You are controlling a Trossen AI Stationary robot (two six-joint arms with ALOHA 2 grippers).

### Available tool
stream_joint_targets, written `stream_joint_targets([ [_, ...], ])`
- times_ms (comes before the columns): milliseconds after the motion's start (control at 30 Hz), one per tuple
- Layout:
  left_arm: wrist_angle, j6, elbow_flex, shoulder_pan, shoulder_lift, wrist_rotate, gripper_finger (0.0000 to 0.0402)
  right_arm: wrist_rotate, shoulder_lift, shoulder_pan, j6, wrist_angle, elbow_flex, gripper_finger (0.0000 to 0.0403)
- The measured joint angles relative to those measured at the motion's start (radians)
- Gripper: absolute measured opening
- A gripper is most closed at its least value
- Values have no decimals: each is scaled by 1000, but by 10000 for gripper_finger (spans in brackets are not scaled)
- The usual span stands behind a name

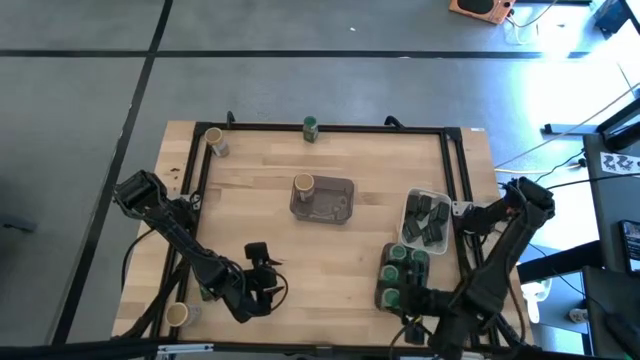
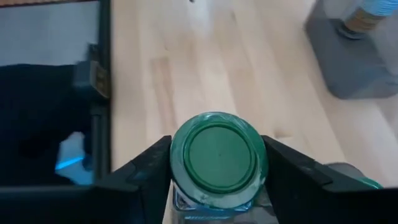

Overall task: Sort spices by type
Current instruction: Put the bottom green seasoning bottle into the bottom black bin

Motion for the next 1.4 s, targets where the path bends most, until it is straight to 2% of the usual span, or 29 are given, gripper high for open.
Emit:
stream_joint_targets([
  [133, 0, 0, 0, 0, 0, -2, 303, 41, 30, 23, 50, -45, 0, 214],
  [433, 0, -1, 0, 11, 0, -3, 303, 74, 138, 20, 39, -55, 0, 215],
  [600, 0, -1, 0, 11, 0, -3, 303, 149, 190, 21, 38, -55, -1, 213],
  [800, 0, -2, 0, 11, 0, -3, 303, 130, 246, 14, 38, -56, -1, 215],
  [1033, 0, -1, 0, 11, 0, -3, 303, 133, 251, 0, 51, 27, -71, 216],
  [1267, 0, -1, 0, 11, 0, -3, 303, 157, 249, -5, 90, 36, -95, 218],
  [1400, 0, -1, 0, 11, 0, -3, 303, 156, 249, -5, 91, 35, -95, 237],
])
